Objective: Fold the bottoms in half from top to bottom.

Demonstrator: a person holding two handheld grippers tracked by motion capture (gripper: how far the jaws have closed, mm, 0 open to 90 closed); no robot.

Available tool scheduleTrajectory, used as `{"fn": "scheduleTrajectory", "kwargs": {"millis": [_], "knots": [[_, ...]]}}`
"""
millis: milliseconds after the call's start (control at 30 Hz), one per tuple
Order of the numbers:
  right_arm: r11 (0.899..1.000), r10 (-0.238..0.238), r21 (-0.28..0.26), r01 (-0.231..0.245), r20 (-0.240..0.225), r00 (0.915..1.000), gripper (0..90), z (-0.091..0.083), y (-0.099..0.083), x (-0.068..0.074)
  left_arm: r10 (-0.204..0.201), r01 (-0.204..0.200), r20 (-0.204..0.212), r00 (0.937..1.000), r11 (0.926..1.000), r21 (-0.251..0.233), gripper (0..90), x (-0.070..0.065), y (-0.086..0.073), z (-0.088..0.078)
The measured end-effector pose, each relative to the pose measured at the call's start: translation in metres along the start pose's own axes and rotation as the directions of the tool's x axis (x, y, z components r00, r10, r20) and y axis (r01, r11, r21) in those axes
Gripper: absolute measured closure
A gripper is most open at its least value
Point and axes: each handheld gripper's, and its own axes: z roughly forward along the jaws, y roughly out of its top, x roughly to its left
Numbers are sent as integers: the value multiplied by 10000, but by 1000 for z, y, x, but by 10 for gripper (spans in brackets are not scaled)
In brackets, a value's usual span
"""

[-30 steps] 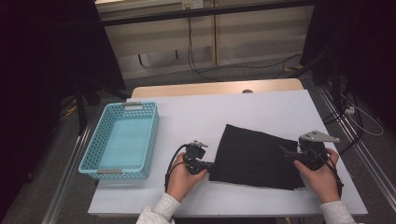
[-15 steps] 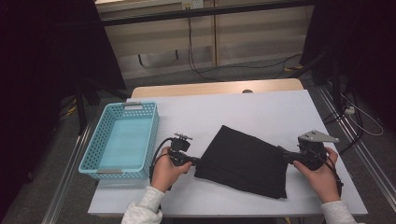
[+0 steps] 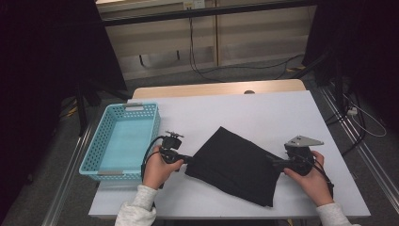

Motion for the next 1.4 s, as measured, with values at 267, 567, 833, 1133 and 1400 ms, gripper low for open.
{"fn": "scheduleTrajectory", "kwargs": {"millis": [267, 567, 833, 1133, 1400], "knots": [[9983, 134, 578, -102, -564, 9983, 246, 8, -7, 1, -78, 78, -74, 9999, 10000, -8, 865, 0, -3, 1], [9981, 300, 557, -266, -607, 9977, 345, 5, -10, 4, 41, -40, -195, 9998, 10000, 21, 861, -3, -2, 2], [9982, 403, 482, -352, -1103, 9931, 499, 0, -13, 6, 81, -79, -250, 9997, 9999, 90, 861, -4, 0, 4], [9973, 420, 671, -313, -1648, 9854, 804, -1, -12, 14, 229, -226, -299, 9993, 9997, 123, 852, -4, 1, 3], [9980, -18, 631, 97, -1233, 9924, 819, -5, -8, 18, 301, -318, -321, 9990, 9980, -553, 589, -7, -1, -2]]}}
